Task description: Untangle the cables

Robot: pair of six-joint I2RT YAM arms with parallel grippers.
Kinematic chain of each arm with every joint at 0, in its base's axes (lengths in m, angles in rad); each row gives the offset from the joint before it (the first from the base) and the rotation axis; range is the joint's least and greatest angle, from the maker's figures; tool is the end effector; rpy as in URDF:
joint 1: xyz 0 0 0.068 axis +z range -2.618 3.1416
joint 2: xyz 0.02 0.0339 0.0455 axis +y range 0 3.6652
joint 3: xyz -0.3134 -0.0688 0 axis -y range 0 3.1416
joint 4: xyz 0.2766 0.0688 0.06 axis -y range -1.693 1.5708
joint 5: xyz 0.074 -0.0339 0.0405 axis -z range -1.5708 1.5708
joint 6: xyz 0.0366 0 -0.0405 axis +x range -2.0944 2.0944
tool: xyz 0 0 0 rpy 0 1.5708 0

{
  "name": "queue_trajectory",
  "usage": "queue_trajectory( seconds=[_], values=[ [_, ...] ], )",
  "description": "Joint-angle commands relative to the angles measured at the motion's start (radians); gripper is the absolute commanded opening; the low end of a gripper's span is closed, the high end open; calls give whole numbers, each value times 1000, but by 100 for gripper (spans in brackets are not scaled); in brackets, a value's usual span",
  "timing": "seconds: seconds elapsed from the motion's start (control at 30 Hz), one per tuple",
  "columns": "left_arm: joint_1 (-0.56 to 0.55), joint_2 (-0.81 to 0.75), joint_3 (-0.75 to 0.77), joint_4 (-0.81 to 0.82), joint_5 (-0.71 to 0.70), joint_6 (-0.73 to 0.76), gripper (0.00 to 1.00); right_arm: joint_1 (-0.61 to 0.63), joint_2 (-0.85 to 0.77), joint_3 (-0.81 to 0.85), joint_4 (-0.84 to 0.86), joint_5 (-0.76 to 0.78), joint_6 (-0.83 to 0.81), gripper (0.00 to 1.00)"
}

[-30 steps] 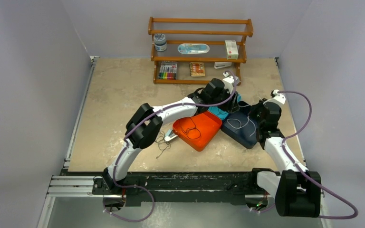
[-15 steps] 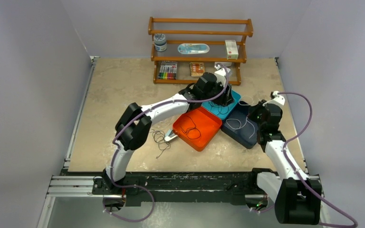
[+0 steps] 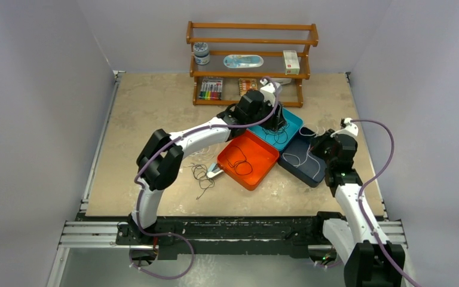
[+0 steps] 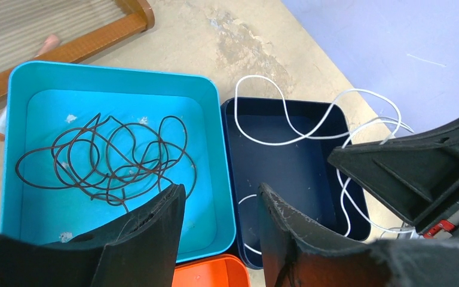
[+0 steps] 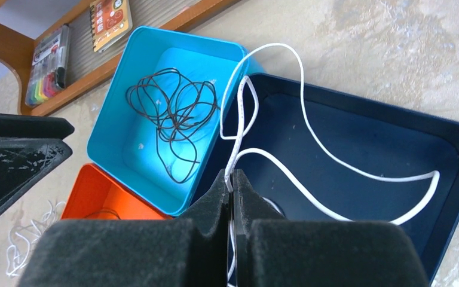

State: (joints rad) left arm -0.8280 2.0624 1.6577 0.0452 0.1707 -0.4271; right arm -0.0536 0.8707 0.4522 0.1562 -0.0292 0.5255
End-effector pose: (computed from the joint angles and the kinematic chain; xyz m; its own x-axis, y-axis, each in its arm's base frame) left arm 0.3666 -0.4085 0.2973 -0.5618 0.0083 -0.8272 0.6600 0.6074 -0.4421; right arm 0.2018 -0.0098 0.2669 -0.2113 0.5135 -0.8317 0.1519 0.8578 0.4910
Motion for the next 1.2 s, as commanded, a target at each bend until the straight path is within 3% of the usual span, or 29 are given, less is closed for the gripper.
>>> queue_trajectory(
  seconds=[0.0,0.23,0.4,0.83,1.17],
  values=[
    [10,-71,-9,54,-16,4,46,-5,-67,37,-97,-7,80,0],
    [11,-78,-22,60,-17,-5,46,-5,-105,51,-228,6,125,0],
    [11,-81,-28,61,-27,-5,45,-5,-42,34,-196,-9,148,0],
    [19,-152,-87,44,-74,9,44,-6,379,178,66,-46,42,0],
    [44,-212,-154,43,-96,15,43,-5,624,289,142,-54,-67,0]
  ],
)
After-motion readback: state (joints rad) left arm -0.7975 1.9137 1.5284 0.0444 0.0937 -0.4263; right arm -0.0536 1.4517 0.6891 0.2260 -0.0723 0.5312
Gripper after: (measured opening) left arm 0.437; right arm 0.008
